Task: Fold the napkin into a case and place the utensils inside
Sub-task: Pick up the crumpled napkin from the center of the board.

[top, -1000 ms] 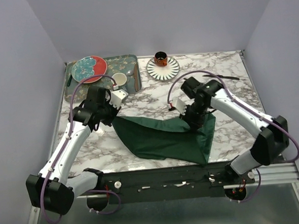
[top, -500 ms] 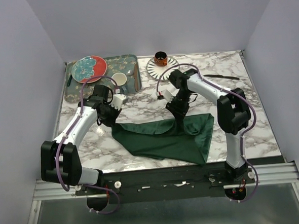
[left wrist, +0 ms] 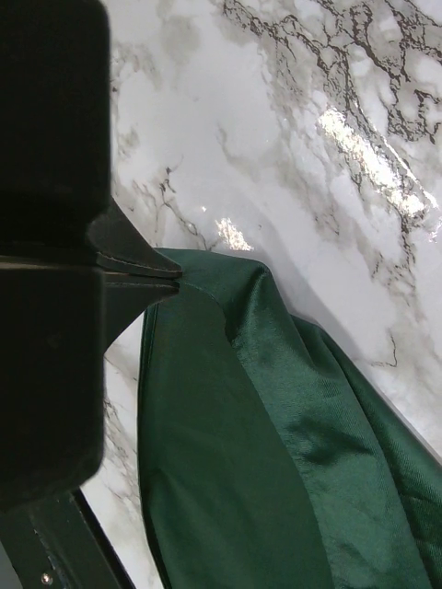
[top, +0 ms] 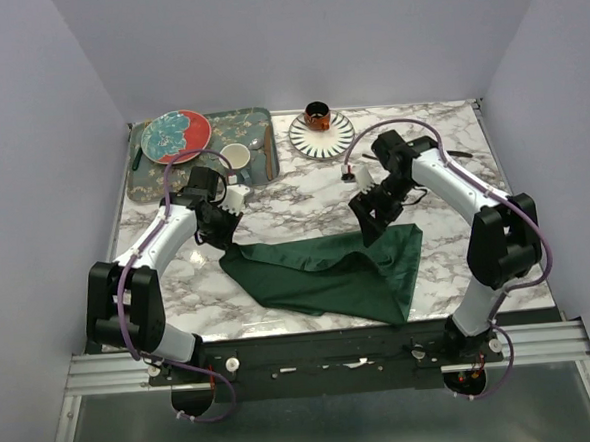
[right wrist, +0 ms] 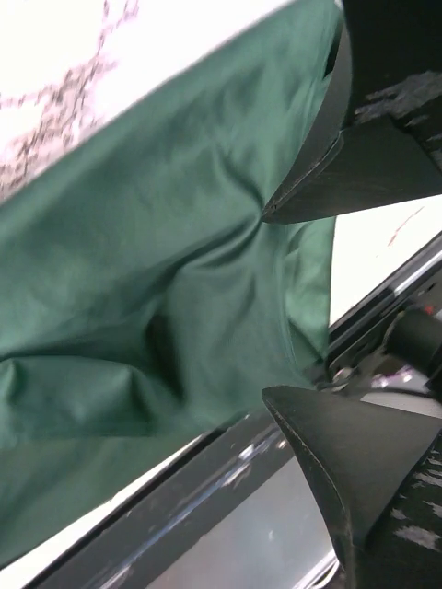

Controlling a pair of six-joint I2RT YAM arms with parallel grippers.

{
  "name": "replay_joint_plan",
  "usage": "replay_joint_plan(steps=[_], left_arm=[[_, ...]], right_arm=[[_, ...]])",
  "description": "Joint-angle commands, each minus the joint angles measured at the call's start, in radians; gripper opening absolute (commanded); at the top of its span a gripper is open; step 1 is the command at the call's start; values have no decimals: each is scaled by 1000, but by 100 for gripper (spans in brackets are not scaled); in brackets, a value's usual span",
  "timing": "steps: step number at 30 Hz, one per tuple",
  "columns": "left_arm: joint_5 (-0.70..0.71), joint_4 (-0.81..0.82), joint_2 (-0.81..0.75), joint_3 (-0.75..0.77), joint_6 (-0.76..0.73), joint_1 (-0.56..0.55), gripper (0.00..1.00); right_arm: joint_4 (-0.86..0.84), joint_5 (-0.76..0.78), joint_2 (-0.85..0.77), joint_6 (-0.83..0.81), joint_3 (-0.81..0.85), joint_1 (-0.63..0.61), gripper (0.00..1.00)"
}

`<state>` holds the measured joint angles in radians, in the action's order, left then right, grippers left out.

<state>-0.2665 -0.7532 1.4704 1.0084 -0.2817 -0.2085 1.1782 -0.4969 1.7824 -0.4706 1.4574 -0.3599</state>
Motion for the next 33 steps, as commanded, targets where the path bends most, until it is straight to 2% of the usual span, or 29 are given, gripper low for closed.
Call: replay_joint_plan(steps=[1,5,8,9,12,16,18,24,33], left_arm=[[-36,14,13,21,26,8,0],[-42,12,13,18,26,17,0],[-62,9,25,16,38,27,0],[-65,11,40,18,42,34,0],[-88,14,92,28,67,43,0],[-111,5,143,56,81,47,0],[-112,0,149,64,79,47,0],[-103,-9,151,61,70,49,0],[-99,-6,143,48,75,49,0]], right_arm=[[-77,-68,-46,69,-112,2,79],[-104,-71,-132,55,-199,18,76],[-132,-94,-263,20,-276,18,76],[-144,-95,-352,0,-299,18,76],[-227,-48,-463,-94,-428,-14,75],[-351,58,-604,-226,-589,-125,60],[-379,84,-635,-295,-664,-183,58],[-425,107,-689,-483,-784,-284,58],[-469,199,-765,-666,-959,-395,68]])
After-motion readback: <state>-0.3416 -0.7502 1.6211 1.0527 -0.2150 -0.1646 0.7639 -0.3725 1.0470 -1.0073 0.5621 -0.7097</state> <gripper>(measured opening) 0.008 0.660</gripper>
